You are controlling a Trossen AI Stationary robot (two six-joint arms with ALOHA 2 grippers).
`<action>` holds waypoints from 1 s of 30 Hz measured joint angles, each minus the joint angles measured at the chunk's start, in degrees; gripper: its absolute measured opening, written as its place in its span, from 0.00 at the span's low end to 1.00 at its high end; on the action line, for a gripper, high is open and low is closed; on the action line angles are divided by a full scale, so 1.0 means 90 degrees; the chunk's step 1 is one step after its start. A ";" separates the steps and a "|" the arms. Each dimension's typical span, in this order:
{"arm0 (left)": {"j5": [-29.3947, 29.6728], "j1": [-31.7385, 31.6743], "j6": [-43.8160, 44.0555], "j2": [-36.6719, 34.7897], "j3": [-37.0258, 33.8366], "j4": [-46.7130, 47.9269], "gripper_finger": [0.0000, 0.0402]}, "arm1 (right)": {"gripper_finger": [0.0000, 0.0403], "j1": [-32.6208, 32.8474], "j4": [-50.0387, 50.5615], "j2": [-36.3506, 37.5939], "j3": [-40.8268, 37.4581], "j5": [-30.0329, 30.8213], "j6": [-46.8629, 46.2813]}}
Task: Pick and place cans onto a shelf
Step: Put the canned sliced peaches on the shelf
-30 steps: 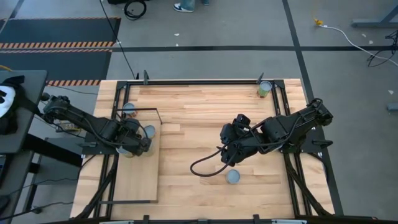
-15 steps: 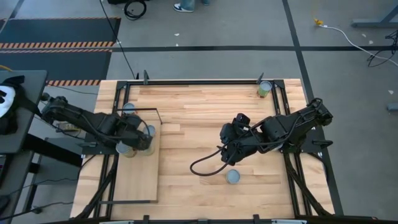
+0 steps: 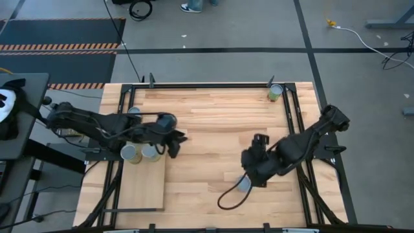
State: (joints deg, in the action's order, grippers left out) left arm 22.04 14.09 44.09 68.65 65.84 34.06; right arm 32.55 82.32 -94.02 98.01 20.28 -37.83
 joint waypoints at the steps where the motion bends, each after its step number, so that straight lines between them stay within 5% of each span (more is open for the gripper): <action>1: -0.0041 -0.0007 -0.0163 0.0114 0.0000 -0.0088 0.31 | 0.93 0.0053 -0.0014 0.0000 -0.0291 -0.0159 -0.0115; 9: -0.0541 0.0533 -0.2291 0.0913 -0.0010 -0.1179 0.45 | 0.93 0.0215 -0.0968 -0.0019 -0.2726 -0.0622 -0.0239; 17: -0.0435 0.1226 -0.2141 0.0853 -0.0011 -0.1203 0.42 | 0.93 0.0235 -0.3846 -0.0066 -0.4263 -0.0887 0.1456; 23: -0.0711 0.1363 -0.1998 0.0824 -0.0007 -0.1147 0.40 | 0.93 0.0218 -0.5727 -0.0066 -0.4640 -0.0617 0.2226; 30: -0.0883 0.1257 -0.2017 0.0823 -0.0007 -0.1054 0.40 | 0.93 -0.0165 -0.6223 -0.0066 -0.4175 0.0388 0.1337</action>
State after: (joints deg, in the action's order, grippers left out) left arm 14.09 25.40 25.93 76.05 65.78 24.57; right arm 31.06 26.32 -94.61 60.44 23.77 -25.80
